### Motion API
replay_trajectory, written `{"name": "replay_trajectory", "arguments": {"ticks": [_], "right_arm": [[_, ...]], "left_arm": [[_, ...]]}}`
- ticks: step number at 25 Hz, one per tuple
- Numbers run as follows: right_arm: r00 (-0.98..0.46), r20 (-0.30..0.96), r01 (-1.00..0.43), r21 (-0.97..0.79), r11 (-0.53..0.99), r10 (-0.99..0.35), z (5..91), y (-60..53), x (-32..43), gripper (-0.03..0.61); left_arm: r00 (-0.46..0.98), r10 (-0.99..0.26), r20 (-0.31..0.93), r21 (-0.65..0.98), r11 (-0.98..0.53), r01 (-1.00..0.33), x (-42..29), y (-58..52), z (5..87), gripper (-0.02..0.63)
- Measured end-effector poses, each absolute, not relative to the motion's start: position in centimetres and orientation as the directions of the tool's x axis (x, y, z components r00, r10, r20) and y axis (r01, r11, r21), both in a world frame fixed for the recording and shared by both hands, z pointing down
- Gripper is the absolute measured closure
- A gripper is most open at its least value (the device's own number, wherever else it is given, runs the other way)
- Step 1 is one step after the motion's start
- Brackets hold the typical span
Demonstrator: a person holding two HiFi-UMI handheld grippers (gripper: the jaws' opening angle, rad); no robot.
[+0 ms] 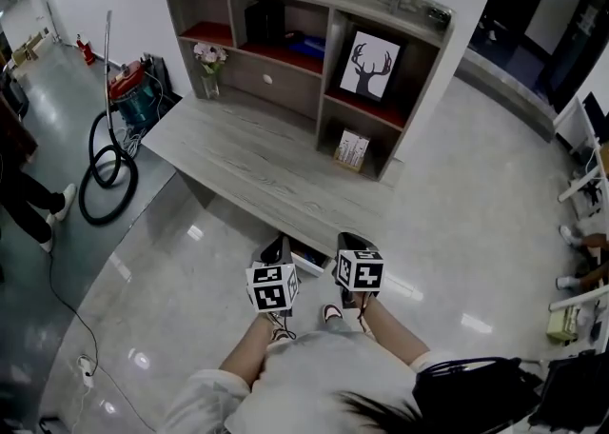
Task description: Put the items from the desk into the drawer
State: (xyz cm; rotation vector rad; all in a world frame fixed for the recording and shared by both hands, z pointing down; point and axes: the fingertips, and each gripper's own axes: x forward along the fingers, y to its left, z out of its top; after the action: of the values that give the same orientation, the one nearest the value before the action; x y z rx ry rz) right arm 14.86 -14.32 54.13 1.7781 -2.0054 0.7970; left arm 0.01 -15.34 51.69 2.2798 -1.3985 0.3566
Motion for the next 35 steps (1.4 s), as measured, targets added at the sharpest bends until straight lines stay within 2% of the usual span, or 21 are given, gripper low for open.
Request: {"name": "replay_trajectory", "arguments": {"ticks": [16,35], "right_arm": [[-0.183,0.610,-0.982,-0.149,0.115,-0.771,54.7,-14.9,15.9,0.580],[-0.167,0.613,-0.985,-0.144,0.098,-0.773,54.6,-14.8,17.7,0.580]], "left_arm": [[0.421,-0.783,0.458,0.219,-0.360,-0.907,1.2,-15.9,52.3,0.617],[0.425,-0.777,0.464,0.227,-0.359,-0.905,2.8,-15.9,52.8,0.617]]}}
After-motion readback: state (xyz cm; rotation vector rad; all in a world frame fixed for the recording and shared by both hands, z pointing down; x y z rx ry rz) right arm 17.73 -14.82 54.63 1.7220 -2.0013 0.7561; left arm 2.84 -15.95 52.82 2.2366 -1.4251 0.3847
